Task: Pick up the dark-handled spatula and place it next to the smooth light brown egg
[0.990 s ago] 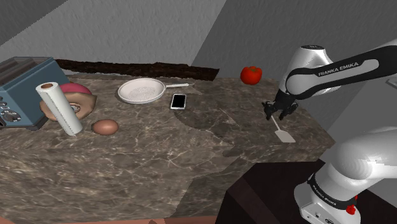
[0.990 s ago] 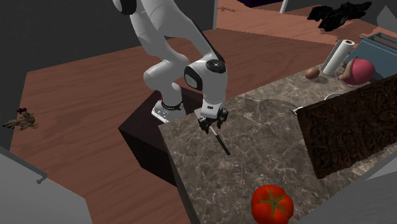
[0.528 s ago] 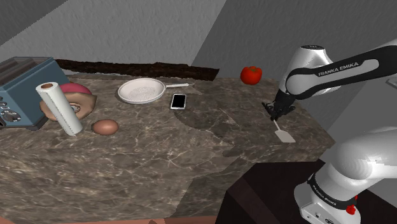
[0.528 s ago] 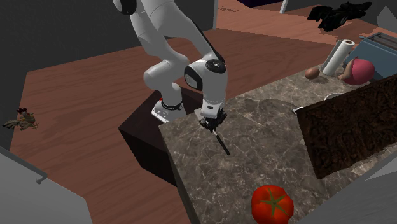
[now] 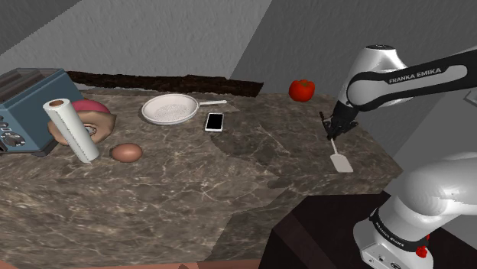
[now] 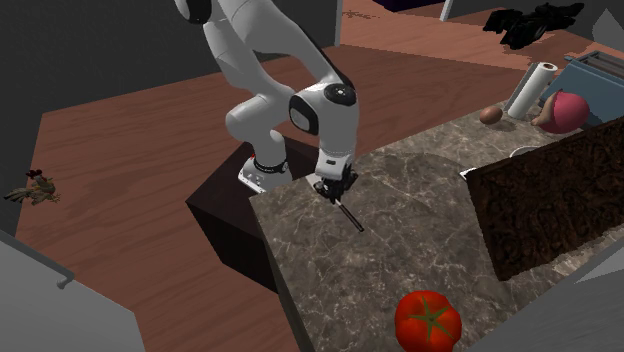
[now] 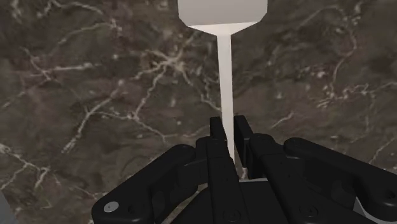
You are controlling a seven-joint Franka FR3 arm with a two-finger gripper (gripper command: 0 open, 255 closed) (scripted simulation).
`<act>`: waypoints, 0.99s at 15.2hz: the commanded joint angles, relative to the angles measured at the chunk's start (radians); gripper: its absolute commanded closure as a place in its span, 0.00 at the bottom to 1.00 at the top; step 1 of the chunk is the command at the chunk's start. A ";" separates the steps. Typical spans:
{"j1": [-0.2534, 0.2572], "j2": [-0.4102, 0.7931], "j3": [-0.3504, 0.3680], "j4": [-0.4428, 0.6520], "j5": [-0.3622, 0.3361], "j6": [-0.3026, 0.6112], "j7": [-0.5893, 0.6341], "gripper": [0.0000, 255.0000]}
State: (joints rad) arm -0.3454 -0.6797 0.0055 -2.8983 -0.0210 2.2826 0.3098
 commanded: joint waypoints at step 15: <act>0.003 -0.113 0.001 0.162 0.004 -0.276 -0.003 1.00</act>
State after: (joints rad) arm -0.3430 -0.7904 0.0051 -2.7477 -0.0176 2.0213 0.3055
